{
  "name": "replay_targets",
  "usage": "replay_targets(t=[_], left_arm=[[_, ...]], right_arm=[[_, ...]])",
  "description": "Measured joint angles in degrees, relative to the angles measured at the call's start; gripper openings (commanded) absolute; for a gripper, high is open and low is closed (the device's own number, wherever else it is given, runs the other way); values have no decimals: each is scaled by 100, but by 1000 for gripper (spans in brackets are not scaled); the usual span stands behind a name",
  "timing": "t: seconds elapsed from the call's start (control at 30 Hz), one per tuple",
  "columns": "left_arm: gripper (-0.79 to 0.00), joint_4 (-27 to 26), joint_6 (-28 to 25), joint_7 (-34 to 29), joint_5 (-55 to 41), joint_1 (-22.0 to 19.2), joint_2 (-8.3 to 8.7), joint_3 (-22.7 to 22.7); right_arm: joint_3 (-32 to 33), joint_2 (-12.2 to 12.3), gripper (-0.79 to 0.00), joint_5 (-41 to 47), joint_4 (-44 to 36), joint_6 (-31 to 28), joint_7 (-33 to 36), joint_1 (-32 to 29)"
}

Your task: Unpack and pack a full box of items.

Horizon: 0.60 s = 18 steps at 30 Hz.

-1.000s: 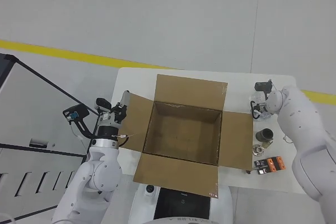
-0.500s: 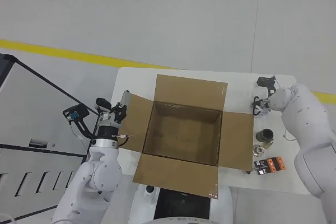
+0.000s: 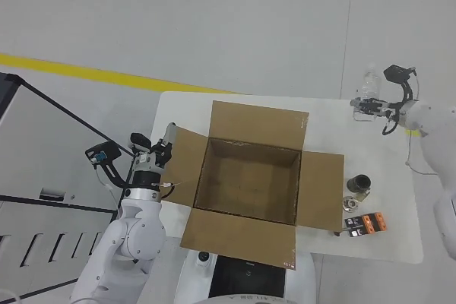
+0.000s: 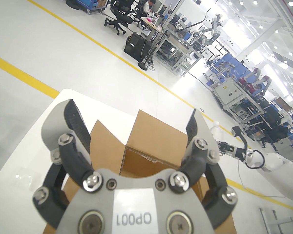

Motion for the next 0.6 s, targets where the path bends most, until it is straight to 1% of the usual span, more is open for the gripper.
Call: replay_targets(t=[0.1,0.13,0.2,0.27,0.3,0.33,0.37,0.4,0.43,0.47,0.53,0.6], left_arm=[[0,0,0,0,0,0,0,0],[0,0,0,0,0,0,0,0],[0,0,0,0,0,0,0,0],[0,0,0,0,0,0,0,0],[0,0,0,0,0,0,0,0],[0,0,0,0,0,0,0,0],[0,0,0,0,0,0,0,0],[0,0,0,0,0,0,0,0],[0,0,0,0,0,0,0,0],[0,0,0,0,0,0,0,0],[0,0,0,0,0,0,0,0],[0,0,0,0,0,0,0,0]], right_arm=[[131,131,-785,72,-529,-589,-442,-190],[189,188,-785,85,-871,-789,-663,-357],[277,288,-785,-47,-1588,-884,-1074,-733],[468,452,-785,-336,-2767,-657,-1623,-1364],[599,537,-785,-470,-3357,-461,-1814,-1699],[823,662,-785,-609,-4180,-176,-1991,-2189],[1026,757,-785,-664,-4800,44,-2030,-2573],[1250,850,-785,-676,-5410,266,-1981,-2958],[1557,964,-785,-601,-6186,505,-1796,-3455],[1779,1037,-785,-470,-6706,618,-1594,-3798],[2237,1167,-785,-55,-7679,701,-1045,-4440],[2524,1240,-785,328,-8243,705,-579,-4829]])
